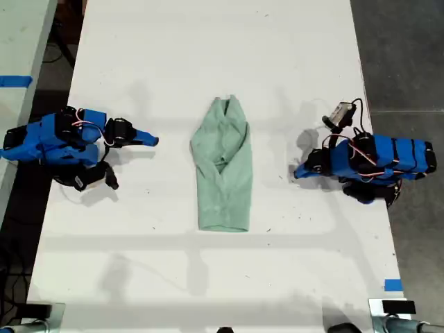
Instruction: Fold t shirt
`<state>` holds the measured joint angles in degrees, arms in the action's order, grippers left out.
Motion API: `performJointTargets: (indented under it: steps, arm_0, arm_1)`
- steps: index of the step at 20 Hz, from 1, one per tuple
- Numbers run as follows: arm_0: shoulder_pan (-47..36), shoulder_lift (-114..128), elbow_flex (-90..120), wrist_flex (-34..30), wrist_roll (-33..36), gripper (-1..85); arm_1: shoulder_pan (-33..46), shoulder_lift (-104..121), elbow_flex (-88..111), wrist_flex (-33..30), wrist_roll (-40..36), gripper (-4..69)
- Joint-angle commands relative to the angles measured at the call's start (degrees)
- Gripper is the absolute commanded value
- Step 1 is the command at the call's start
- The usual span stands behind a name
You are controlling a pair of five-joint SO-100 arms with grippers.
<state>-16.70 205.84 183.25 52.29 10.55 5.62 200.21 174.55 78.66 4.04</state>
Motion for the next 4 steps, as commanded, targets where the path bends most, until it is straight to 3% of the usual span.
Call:
performJointTargets:
  steps: [1, 4]
  arm_0:
    - [-0.7, 0.35, 0.26, 0.18, -1.14, -0.1]
    - [-0.7, 0.35, 0.26, 0.18, -1.14, -0.1]
  arm_1:
    - [-0.62, 0.7, 2.46, -0.09, -0.44, -0.8]
    - [-0.79, 0.7, 1.93, 0.79, -0.88, -0.8]
